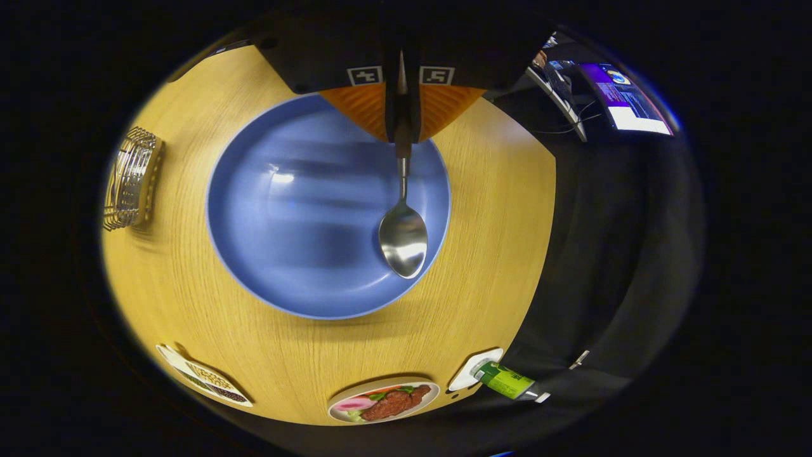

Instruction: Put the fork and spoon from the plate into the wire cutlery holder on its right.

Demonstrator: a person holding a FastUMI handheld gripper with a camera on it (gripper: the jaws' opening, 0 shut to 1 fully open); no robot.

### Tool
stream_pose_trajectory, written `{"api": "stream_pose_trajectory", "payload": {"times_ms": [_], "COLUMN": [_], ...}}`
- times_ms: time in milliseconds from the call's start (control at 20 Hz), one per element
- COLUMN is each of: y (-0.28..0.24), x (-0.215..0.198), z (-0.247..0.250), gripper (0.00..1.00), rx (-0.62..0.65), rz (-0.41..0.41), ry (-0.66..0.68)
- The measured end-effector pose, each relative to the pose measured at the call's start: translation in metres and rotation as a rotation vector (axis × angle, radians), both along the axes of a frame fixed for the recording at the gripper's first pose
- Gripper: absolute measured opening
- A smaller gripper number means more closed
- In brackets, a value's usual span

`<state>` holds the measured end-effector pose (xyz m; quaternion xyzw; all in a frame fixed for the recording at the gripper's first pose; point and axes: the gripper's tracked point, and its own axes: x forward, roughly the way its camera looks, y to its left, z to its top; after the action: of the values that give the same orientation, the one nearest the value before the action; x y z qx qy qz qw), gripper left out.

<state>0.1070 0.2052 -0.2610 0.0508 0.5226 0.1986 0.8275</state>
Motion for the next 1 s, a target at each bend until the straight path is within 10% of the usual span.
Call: {"api": "stream_pose_trajectory", "payload": {"times_ms": [400,1000], "y": [-0.042,-0.184], "x": [-0.056,-0.075], "z": [0.060,0.143], "gripper": [0.06,0.06], "rx": [0.023,-0.039], "rz": [0.086,-0.041], "ry": [-0.054,-0.092]}}
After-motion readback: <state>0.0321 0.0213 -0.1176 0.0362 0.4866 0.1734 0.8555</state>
